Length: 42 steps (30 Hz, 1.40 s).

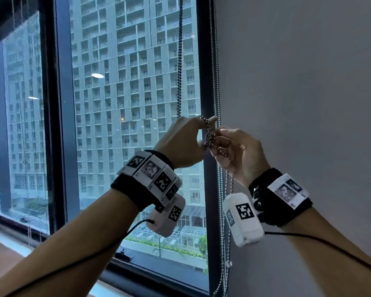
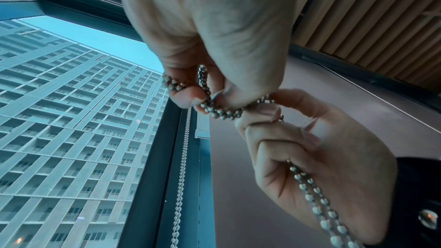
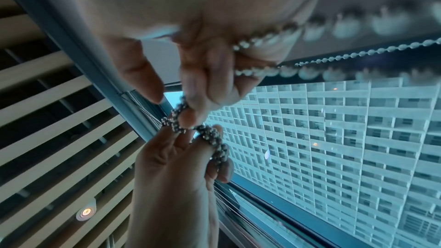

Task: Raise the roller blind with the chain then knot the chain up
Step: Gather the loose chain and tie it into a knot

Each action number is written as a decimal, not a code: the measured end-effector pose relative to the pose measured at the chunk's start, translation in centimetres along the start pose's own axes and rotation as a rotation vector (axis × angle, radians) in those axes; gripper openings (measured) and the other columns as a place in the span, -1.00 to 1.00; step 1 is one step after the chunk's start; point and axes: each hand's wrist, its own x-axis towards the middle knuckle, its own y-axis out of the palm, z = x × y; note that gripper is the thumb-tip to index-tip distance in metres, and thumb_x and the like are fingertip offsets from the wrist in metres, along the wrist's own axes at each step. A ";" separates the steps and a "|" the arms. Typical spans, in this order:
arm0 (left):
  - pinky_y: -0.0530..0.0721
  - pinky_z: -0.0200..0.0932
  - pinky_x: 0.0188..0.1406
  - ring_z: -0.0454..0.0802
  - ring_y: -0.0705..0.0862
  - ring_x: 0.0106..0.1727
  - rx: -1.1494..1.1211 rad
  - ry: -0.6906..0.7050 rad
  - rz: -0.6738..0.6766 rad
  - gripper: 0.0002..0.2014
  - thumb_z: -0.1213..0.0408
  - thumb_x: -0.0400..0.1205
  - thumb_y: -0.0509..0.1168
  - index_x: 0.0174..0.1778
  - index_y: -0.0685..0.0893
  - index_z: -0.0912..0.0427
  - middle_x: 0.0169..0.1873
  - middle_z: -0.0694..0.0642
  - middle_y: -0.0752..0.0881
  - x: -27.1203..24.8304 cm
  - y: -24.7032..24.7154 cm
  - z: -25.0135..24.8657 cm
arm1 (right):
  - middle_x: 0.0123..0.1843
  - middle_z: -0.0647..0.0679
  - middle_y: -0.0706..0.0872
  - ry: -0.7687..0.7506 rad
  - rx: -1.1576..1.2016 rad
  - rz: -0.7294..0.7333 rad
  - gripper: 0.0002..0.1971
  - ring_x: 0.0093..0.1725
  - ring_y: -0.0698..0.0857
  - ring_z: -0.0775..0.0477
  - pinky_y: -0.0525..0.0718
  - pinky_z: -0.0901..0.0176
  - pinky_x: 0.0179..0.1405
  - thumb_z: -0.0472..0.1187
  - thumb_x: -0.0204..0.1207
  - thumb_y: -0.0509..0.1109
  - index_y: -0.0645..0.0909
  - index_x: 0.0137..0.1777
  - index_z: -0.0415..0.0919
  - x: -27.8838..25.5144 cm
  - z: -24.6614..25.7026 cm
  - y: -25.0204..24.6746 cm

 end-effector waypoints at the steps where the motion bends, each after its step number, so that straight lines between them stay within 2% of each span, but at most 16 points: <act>1: 0.57 -0.32 0.18 -0.27 0.77 0.04 0.005 0.004 -0.002 -0.56 0.38 0.51 0.35 0.34 0.65 0.15 0.28 0.15 0.74 -0.1 0.1 0.0 | -0.45 -0.13 0.70 0.012 0.022 0.017 -0.92 -0.71 0.40 0.10 0.14 0.32 -0.74 -0.23 0.44 0.22 0.54 -0.16 -0.20 0.1 0.1 -0.1; 4: 0.65 -0.11 0.26 0.01 0.76 0.14 0.020 0.009 0.004 -0.58 0.42 0.48 0.35 0.28 0.69 0.14 0.20 0.14 0.78 -0.2 0.1 0.2 | -0.46 -0.10 0.72 -0.011 -0.051 0.054 -0.94 -0.71 0.39 0.13 0.16 0.35 -0.76 -0.36 0.40 0.30 0.53 -0.15 -0.25 0.1 0.2 -0.1; 9: 0.73 0.06 0.11 0.08 0.78 0.06 0.042 0.005 0.016 -0.60 0.41 0.46 0.33 0.23 0.68 0.11 0.11 0.15 0.81 -0.6 -0.1 0.6 | -0.30 -0.22 0.72 -0.038 -0.186 0.053 -0.76 -0.61 0.47 0.10 0.30 0.35 -0.70 -0.20 0.38 0.51 0.67 -0.03 -0.34 0.0 -0.1 -0.5; 11: 0.74 0.05 0.06 0.05 0.79 -0.06 0.034 0.005 0.031 -0.59 0.43 0.47 0.32 0.26 0.67 0.12 0.13 0.16 0.80 -0.7 -0.2 0.5 | -0.20 -0.35 0.71 -0.044 -0.189 0.059 -0.76 -0.52 0.58 0.01 0.46 0.33 -0.64 -0.20 0.43 0.48 0.68 -0.01 -0.36 0.0 -0.1 -0.6; 14: 0.74 0.03 0.06 -0.11 0.74 -0.27 0.033 0.001 0.033 -0.56 0.43 0.48 0.32 0.31 0.65 0.14 0.15 0.16 0.79 -0.6 -0.2 0.3 | -0.28 -0.30 0.72 -0.055 -0.140 0.034 -0.86 -0.48 0.70 -0.05 0.66 0.27 -0.55 -0.28 0.51 0.35 0.63 -0.05 -0.38 -0.1 -0.2 -0.5; 16: 0.74 0.04 0.02 -0.17 0.68 -0.39 0.032 0.005 0.035 -0.59 0.39 0.50 0.34 0.31 0.65 0.17 0.13 0.19 0.79 -0.5 -0.2 0.2 | -0.32 -0.24 0.74 -0.052 -0.131 0.005 -0.90 -0.47 0.73 -0.08 0.69 0.22 -0.53 -0.31 0.58 0.29 0.61 -0.07 -0.33 -0.2 -0.2 -0.4; 18: 0.71 0.04 0.11 -0.13 0.72 -0.31 0.031 0.017 0.041 -0.59 0.36 0.52 0.34 0.32 0.64 0.17 0.14 0.20 0.79 -0.5 -0.1 0.0 | -0.31 -0.19 0.73 -0.054 -0.205 -0.048 -0.90 -0.47 0.74 -0.08 0.69 0.19 -0.52 -0.26 0.61 0.30 0.62 -0.09 -0.25 0.0 -0.6 -0.5; 21: 0.71 -0.04 0.13 -0.27 0.58 -0.50 0.061 0.034 0.035 -0.41 0.31 0.53 0.38 0.52 0.47 0.00 0.26 0.14 0.75 -0.4 0.0 0.1 | -0.24 -0.09 0.65 -0.079 -0.227 -0.100 -0.89 -0.30 0.69 0.01 0.64 0.16 -0.32 -0.20 0.63 0.29 0.58 -0.13 -0.15 0.5 -1.0 -0.8; 26: 0.74 -0.08 0.03 -0.23 0.59 -0.55 0.088 0.027 0.062 -0.31 0.31 0.54 0.40 0.58 0.32 -0.09 0.34 0.14 0.69 -0.5 -0.1 1.1 | -0.28 -0.04 0.68 0.069 0.221 0.103 -0.95 -0.21 0.56 -0.02 0.42 0.08 -0.14 -0.21 0.20 0.41 0.59 -0.37 -0.15 0.3 0.0 -1.6; 30: 0.62 -0.22 0.10 -0.11 0.65 -0.34 0.144 -0.002 0.097 -0.34 0.32 0.55 0.40 0.57 0.34 -0.03 0.41 0.22 0.61 -0.8 -0.6 1.9 | -0.40 -0.05 0.77 -0.092 0.313 0.104 -0.90 -0.27 0.66 -0.07 0.50 0.05 -0.13 -0.20 0.05 0.52 0.68 -0.45 -0.18 -0.1 1.3 -1.9; 32: 0.64 -0.26 0.02 -0.07 0.73 -0.30 0.157 -0.027 0.120 -0.34 0.34 0.56 0.39 0.57 0.34 -0.02 0.42 0.24 0.59 -1.1 -1.0 2.3 | -0.52 0.03 0.66 -0.168 0.508 0.009 -0.93 -0.39 0.63 -0.03 0.49 0.09 -0.16 -0.21 0.10 0.48 0.64 -0.44 -0.14 0.2 2.3 -2.9; 35: 0.73 -0.10 0.09 -0.16 0.67 -0.39 0.195 -0.047 0.157 -0.33 0.38 0.56 0.39 0.58 0.32 0.01 0.45 0.26 0.56 -1.5 -1.5 3.1 | -0.62 0.08 0.33 -0.292 0.671 -0.008 -0.89 -0.57 0.39 0.08 0.51 0.17 -0.27 -0.32 0.18 0.39 0.53 -0.34 -0.13 0.3 4.0 -5.2; 37: 0.69 -0.15 0.15 -0.01 0.77 -0.19 0.231 -0.057 0.191 -0.30 0.45 0.56 0.37 0.60 0.29 0.03 0.48 0.26 0.52 -2.0 -1.9 3.9 | -0.66 0.07 0.28 -0.363 0.749 0.016 -0.83 -0.64 0.31 0.09 0.50 0.25 -0.42 -0.42 0.15 0.37 0.49 -0.42 -0.15 0.2 5.1 -6.9; 39: 0.59 -0.26 0.17 0.16 0.75 0.15 0.241 -0.052 0.207 -0.31 0.49 0.56 0.35 0.59 0.30 0.03 0.50 0.24 0.50 -2.5 -2.2 4.3 | -0.66 0.07 0.17 -0.330 0.680 -0.003 -0.77 -0.68 0.18 0.10 0.31 0.34 -0.70 -0.43 0.08 0.46 0.48 -0.45 -0.14 -0.3 5.8 -8.6; 41: 0.56 -0.50 -0.03 0.08 0.71 0.13 0.239 -0.029 0.203 -0.34 0.47 0.57 0.34 0.58 0.33 0.03 0.50 0.21 0.50 -2.8 -2.1 4.2 | -0.59 0.08 0.05 -0.188 0.422 -0.025 -0.74 -0.64 0.04 0.09 0.17 0.34 -0.80 -0.32 0.07 0.51 0.49 -0.34 -0.09 -0.8 5.6 -8.9; 42: 0.54 -0.64 -0.18 -0.09 0.66 0.11 0.230 -0.003 0.203 -0.36 0.47 0.57 0.34 0.57 0.35 0.04 0.49 0.22 0.53 -2.8 -2.0 4.0 | -0.57 0.08 0.02 -0.105 0.293 -0.043 -0.73 -0.63 0.00 0.09 0.13 0.34 -0.82 -0.27 0.08 0.50 0.47 -0.29 -0.07 -0.9 4.8 -8.5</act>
